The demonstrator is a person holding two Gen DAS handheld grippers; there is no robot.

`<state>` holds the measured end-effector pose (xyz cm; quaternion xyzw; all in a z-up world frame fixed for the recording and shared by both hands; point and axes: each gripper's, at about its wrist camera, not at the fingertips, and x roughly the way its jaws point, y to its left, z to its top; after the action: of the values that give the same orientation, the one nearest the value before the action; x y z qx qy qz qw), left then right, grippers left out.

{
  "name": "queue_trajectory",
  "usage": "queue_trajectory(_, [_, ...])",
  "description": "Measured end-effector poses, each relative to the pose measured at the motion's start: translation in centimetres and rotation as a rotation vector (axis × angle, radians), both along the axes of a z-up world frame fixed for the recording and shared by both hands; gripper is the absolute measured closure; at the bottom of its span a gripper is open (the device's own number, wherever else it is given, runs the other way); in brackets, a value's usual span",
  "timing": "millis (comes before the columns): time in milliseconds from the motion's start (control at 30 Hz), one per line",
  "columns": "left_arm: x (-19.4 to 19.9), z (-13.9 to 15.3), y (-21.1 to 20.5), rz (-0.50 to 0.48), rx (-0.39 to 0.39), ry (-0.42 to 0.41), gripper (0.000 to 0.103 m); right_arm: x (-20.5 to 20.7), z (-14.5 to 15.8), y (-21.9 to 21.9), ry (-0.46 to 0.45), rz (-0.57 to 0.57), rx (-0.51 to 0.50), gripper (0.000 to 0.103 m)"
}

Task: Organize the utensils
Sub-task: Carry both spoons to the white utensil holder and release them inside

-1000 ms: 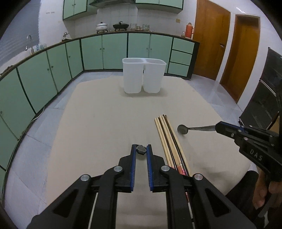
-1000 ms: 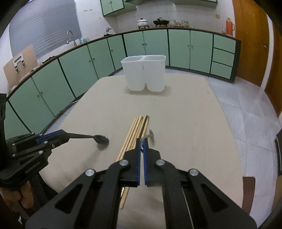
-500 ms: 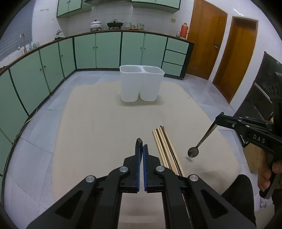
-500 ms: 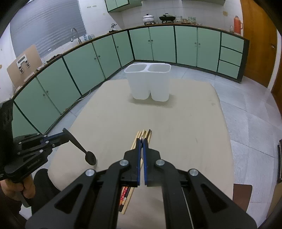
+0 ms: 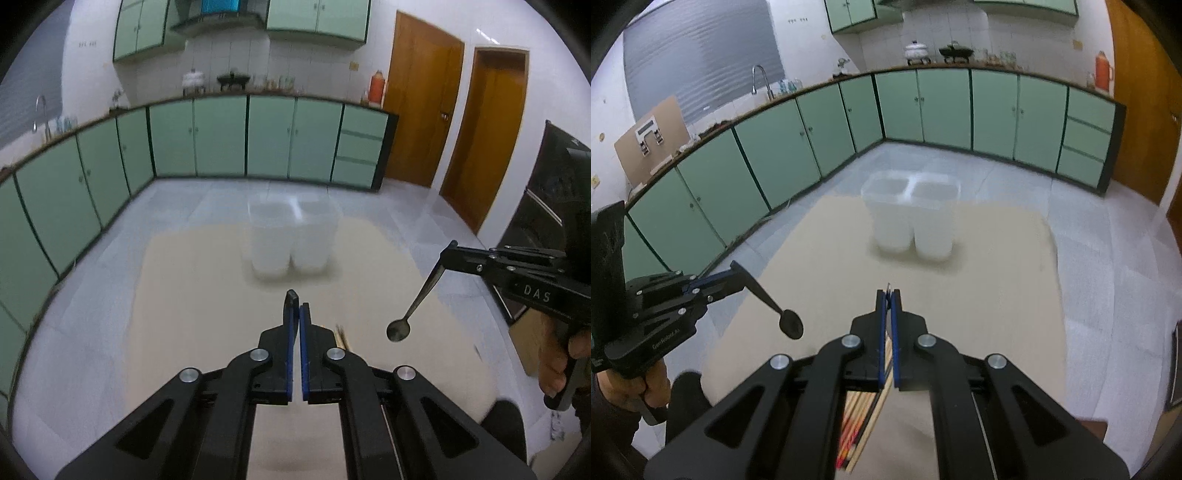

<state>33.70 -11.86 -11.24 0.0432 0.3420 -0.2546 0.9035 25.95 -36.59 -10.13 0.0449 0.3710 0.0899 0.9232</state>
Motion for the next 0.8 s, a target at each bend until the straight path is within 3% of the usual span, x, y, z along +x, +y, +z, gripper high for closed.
queue_trajectory(167, [5.5, 4.8, -2.7, 0.008, -0.026, -0.125, 0.1, 6.7, 4.4, -1.6, -0.056, -0.017, 0.027, 0.101])
queue_trajectory(300, [10.5, 6.0, -4.8, 0.026, -0.068, -0.183, 0.1, 12.5, 5.8, -2.9, -0.104, -0.057, 0.035, 0.102])
queue_trajectory(433, [15.4, 3.7, -6.6, 0.05, -0.095, -0.159, 0.1, 16.7, 3.3, -4.1, -0.086, -0.088, 0.036, 0.102])
queue_trajectory(533, [18.5, -0.3, -7.8, 0.057, -0.067, -0.085, 0.1, 18.6, 0.5, -5.1, -0.039, -0.109, 0.031, 0.101])
queue_trajectory(667, [19.4, -3.6, -8.0, 0.06, -0.052, -0.03, 0.1, 19.3, -2.6, -5.6, 0.014, -0.117, 0.039, 0.099])
queue_trajectory(767, [18.7, -3.8, -7.5, 0.064, -0.047, -0.035, 0.088, 18.9, -2.9, -5.5, 0.017, -0.129, 0.025, 0.094])
queue_trajectory(800, [18.5, -3.4, -7.3, 0.065, -0.047, -0.042, 0.08, 18.2, -2.9, -5.7, 0.01, -0.131, 0.03, 0.089])
